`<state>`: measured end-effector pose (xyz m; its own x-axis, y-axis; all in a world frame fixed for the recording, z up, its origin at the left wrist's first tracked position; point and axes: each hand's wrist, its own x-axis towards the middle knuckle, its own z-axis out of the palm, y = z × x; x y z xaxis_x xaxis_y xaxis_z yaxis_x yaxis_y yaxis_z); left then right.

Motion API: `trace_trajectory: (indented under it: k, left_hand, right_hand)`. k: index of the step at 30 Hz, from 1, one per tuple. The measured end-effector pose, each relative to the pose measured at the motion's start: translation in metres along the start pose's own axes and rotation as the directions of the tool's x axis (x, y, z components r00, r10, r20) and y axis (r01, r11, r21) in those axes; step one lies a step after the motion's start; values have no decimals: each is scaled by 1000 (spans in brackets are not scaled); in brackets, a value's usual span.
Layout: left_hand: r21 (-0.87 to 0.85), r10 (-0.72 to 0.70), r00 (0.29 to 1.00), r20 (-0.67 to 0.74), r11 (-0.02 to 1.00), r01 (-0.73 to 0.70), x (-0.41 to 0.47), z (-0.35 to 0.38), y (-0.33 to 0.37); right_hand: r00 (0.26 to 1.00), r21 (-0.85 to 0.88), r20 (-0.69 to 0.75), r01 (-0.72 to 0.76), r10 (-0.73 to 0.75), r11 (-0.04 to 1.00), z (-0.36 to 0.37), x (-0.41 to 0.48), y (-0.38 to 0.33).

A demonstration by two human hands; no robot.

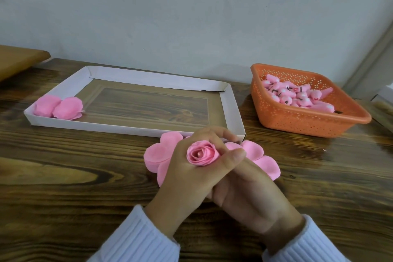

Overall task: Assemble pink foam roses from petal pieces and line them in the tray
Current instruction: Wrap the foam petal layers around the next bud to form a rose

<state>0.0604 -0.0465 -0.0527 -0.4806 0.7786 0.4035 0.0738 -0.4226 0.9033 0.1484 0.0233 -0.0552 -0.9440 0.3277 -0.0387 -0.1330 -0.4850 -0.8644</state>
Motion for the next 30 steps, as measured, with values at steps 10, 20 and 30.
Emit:
trace_trajectory:
  k: [10, 20, 30]
  left_hand:
    - [-34, 1, 999, 38, 999, 0, 0, 0, 1]
    - [14, 67, 998, 15, 998, -67, 0, 0, 5]
    - [60, 43, 996, 82, 997, -48, -1, 2, 0]
  right_hand:
    - [996, 5, -87, -7, 7, 1000, 0, 1, 4]
    - [997, 68, 76, -13, 7, 998, -2, -1, 0]
    - [996, -46, -83, -36, 32, 998, 5, -3, 5]
